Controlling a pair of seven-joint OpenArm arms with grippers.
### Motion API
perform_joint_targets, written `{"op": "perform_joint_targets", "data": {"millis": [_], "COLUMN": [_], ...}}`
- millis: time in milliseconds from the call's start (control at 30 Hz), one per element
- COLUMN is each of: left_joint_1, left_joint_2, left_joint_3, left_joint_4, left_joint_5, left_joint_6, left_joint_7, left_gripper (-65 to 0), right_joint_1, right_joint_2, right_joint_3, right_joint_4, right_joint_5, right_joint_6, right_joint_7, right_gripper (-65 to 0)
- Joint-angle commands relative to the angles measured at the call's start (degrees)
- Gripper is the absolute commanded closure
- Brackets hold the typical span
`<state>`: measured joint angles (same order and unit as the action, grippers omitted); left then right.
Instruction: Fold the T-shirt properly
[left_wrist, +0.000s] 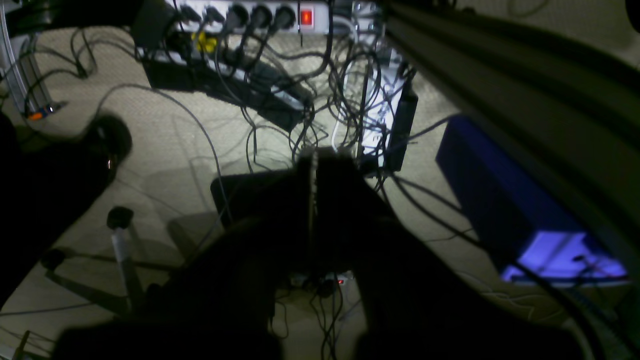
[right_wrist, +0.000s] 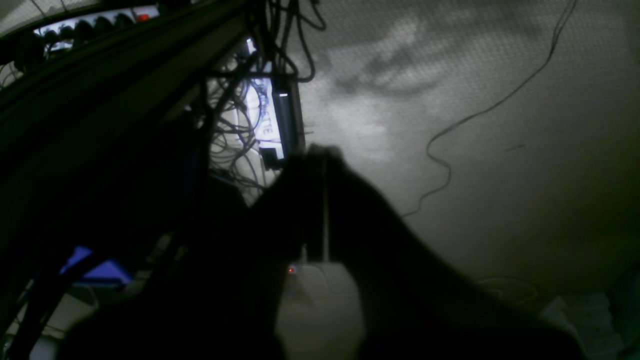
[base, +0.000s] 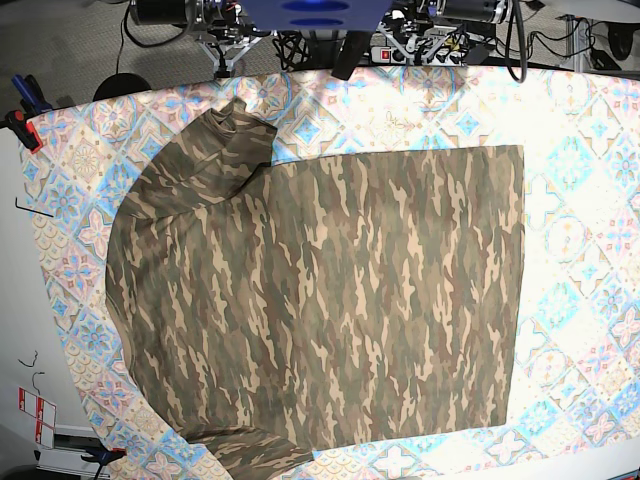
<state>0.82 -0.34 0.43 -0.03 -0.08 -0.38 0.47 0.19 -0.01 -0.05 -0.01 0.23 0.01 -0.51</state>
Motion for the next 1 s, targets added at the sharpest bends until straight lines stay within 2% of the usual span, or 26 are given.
{"op": "perform_joint_targets", "data": {"millis": [0, 867, 967], "left_joint_1": [-0.07, -0.25, 1.07], "left_joint_2": [-0.06, -0.06, -1.38], "left_joint_3": [0.15, 0.15, 0.23], "left_joint_4": [0.03, 0.03, 0.03], "left_joint_5": [-0.06, 0.03, 0.03], "left_joint_6": [0.16, 0.16, 0.16], "left_joint_7": [-0.16, -0.16, -0.16], "left_gripper": [0.0, 0.0, 0.0], "right_joint_1": [0.21, 0.03, -2.25], "right_joint_2": [0.05, 0.32, 0.41], "right_joint_3": [0.10, 0.10, 0.10], "right_joint_4": [0.01, 0.01, 0.01], "right_joint_5": [-0.19, -0.10, -0.10], "right_joint_6": [0.30, 0.30, 0.30], "right_joint_7": [0.12, 0.29, 0.56], "right_gripper": [0.0, 0.0, 0.0]}}
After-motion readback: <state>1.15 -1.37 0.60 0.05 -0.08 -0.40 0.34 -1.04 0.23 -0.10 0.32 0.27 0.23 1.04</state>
